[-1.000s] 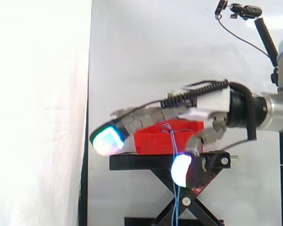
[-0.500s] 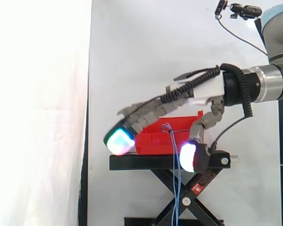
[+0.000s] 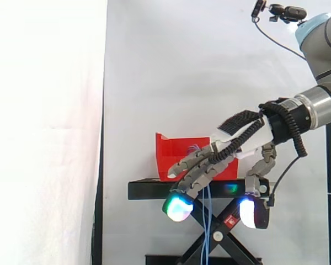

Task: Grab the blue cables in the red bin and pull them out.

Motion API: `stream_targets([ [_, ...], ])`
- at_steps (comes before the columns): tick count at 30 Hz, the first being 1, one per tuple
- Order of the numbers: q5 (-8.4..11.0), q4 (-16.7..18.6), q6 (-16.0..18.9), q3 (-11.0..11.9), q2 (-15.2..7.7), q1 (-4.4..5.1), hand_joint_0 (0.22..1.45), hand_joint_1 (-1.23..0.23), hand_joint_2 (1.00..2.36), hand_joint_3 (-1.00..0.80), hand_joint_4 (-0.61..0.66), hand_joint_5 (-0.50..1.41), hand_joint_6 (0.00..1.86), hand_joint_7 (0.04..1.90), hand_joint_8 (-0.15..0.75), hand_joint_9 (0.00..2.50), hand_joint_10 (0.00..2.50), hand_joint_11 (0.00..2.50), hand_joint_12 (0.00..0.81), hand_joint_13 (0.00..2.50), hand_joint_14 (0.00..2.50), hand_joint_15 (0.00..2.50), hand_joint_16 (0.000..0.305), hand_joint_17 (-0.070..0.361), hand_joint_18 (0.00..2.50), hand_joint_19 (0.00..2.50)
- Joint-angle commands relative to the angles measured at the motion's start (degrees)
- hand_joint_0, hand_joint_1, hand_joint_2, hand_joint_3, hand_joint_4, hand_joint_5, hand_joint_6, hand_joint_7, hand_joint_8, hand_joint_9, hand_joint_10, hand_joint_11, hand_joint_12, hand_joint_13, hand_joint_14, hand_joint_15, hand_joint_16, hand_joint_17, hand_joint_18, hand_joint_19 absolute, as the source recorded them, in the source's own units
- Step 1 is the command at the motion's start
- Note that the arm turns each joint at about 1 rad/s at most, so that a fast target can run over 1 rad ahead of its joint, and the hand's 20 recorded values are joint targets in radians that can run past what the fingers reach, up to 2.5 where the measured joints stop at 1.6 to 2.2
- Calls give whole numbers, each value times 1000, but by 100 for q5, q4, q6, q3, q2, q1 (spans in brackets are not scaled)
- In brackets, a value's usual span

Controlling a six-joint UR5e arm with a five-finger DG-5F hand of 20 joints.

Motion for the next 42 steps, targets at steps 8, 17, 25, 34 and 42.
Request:
stream_targets([
  [8,424,597,-751,-3,5,-170,784,-764,1000,-1000,203,368,7,206,255,384,9,328,320,82,6,218,49,109,0,342],
  [17,336,1063,-839,-55,5,-380,787,-779,1000,-1000,206,393,6,198,259,416,9,308,323,109,6,199,49,110,0,316],
  [25,257,1080,-1525,-55,5,-495,788,-780,1000,-1000,205,395,6,201,263,427,9,324,323,110,6,199,49,110,0,316],
  [34,222,905,-1920,-55,5,-591,790,-781,1000,-1000,204,413,7,199,264,435,10,335,322,109,6,198,49,110,0,308],
  [42,222,817,-2193,-64,5,-671,791,-797,1000,-1000,223,487,10,332,263,422,8,273,325,114,6,204,49,109,0,304],
])
